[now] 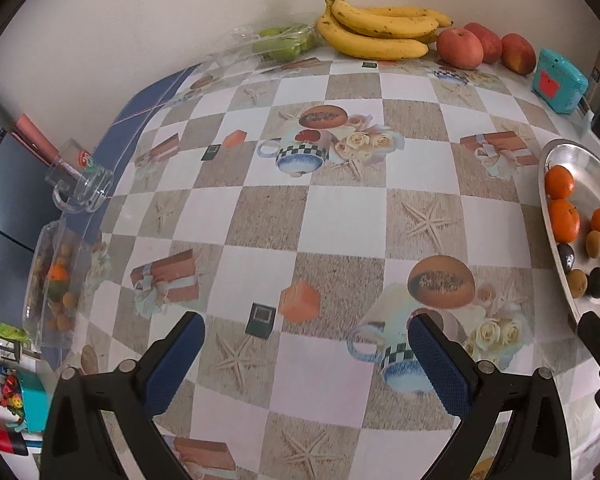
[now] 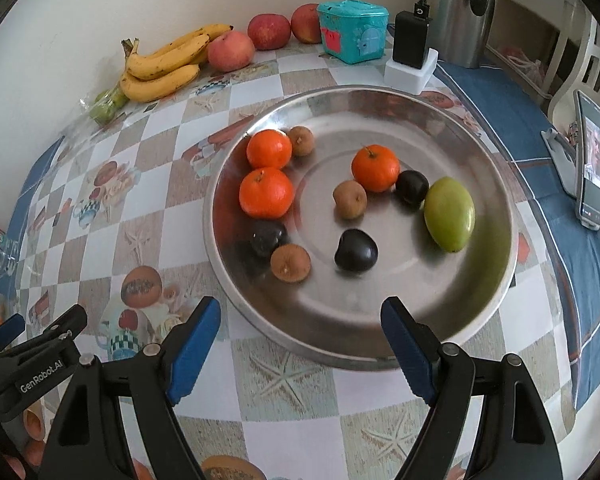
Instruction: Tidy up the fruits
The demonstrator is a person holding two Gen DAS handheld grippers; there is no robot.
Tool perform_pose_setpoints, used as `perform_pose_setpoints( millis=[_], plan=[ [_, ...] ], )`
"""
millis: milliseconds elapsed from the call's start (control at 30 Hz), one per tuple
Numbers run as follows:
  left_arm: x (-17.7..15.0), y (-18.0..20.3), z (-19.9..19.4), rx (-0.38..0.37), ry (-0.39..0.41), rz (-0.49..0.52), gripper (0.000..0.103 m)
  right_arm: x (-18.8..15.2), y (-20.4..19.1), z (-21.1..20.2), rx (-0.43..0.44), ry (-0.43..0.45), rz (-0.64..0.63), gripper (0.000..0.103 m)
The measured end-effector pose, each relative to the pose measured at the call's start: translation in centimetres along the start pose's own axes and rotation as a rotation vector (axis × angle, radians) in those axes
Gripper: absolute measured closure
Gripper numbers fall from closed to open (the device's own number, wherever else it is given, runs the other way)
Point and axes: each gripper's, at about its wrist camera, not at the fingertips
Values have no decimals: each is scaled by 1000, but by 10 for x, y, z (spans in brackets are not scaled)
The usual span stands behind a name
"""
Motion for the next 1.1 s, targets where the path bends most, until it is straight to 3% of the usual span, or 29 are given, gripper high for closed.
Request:
perform_pose_setpoints(
  millis=[500,1100],
  plan=[
    [-14,-13,-20,-37,48,-43,0,-6,0,-18,-15,50,-15,20],
    [-15,-7,-18,-50,24,-12,0,-7,-8,-18,-13,44,-58,20]
  ],
)
Point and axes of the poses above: each gripper's, at about its wrist camera, not at the fingertips, and z roughly the way its jaws point, y to its right, x to its top, and after that the axes turned 12 degrees about -x, right-handed
